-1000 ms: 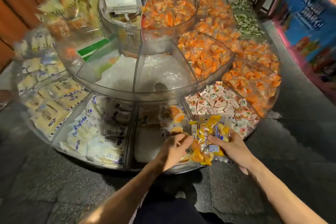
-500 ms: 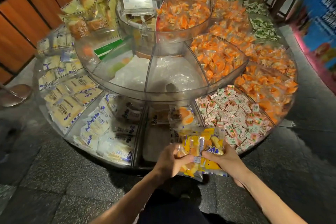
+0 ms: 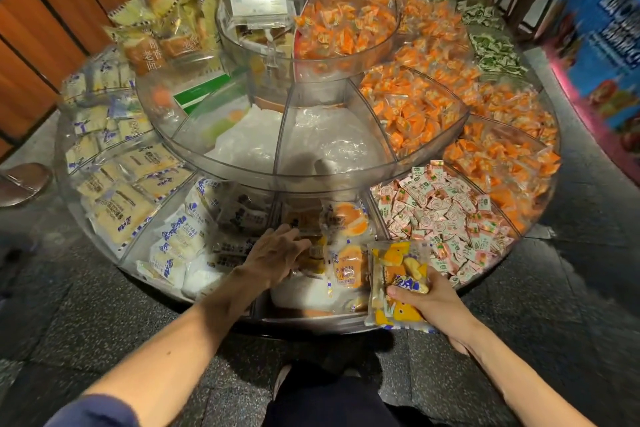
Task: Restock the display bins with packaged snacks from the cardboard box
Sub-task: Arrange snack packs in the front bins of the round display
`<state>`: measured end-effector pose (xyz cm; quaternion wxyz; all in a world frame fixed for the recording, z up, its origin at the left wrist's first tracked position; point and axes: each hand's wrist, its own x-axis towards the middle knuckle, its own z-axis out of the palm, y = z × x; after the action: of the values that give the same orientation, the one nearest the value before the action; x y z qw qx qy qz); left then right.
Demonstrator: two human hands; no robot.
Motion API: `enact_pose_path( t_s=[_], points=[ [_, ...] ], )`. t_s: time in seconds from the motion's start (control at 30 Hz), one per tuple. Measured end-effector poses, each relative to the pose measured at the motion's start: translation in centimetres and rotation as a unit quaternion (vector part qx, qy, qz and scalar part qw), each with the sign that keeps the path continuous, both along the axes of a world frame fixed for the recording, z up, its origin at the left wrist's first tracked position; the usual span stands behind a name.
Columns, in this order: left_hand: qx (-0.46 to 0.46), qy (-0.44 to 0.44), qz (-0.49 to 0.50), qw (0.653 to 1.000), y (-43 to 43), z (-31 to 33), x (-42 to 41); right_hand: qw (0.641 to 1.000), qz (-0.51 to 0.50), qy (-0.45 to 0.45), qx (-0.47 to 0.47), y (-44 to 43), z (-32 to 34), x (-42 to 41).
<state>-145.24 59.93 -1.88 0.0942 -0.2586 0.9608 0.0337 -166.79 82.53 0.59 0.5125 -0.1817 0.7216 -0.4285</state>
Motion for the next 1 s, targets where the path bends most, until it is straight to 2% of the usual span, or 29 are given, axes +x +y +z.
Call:
enact_pose_path(
  t_s=[0.07,0.13,0.2,0.3,0.43,0.57,0.63,0.73,0.77,0.87,1.0],
  points=[
    [-0.039,0.04,-0.033,0.998,-0.5,-0.8,-0.4,1.0,0.0,0.001,0.0,-0.2,0.2,0.1],
    [-0.048,0.066,-0.008,0.997,-0.8,-1.4,-0.6,1.0,-0.002,-0.004,-0.001,-0.3,0.2,0.2],
    [-0.042,0.097,0.012,0.994,-0.9,-2.0,-0.5,1.0,-0.005,-0.013,-0.003,-0.3,0.4,0.3],
    [-0.023,0.168,-0.012,0.985,-0.6,-2.4,-0.1,0.999,-0.022,-0.029,-0.007,-0.3,0.3,0.3],
    [0.006,0.205,-0.038,0.978,-0.1,-3.1,1.0,0.998,-0.035,-0.049,-0.009,-0.4,0.1,0.5],
    [0.02,0.264,0.0,0.964,0.4,-3.3,1.2,0.998,-0.031,-0.061,0.0,-0.9,-0.1,0.8],
    [0.07,0.303,0.049,0.949,1.3,-2.7,0.9,0.998,-0.023,-0.066,0.001,-1.3,0.4,1.1],
    [0.237,0.337,0.137,0.901,2.9,-0.9,-0.3,0.998,0.026,-0.048,-0.018,-1.9,1.1,1.5],
    [0.268,0.344,0.152,0.887,3.4,-0.1,-0.8,0.998,0.054,-0.033,-0.018,-2.1,1.1,1.6],
    [0.274,0.337,0.115,0.893,4.4,2.0,-2.3,0.988,0.15,0.023,0.0,-3.1,1.4,2.2],
    [0.279,0.206,0.03,0.937,4.3,2.6,-3.0,0.96,0.264,0.094,0.012,-4.5,2.6,3.1]
  ],
)
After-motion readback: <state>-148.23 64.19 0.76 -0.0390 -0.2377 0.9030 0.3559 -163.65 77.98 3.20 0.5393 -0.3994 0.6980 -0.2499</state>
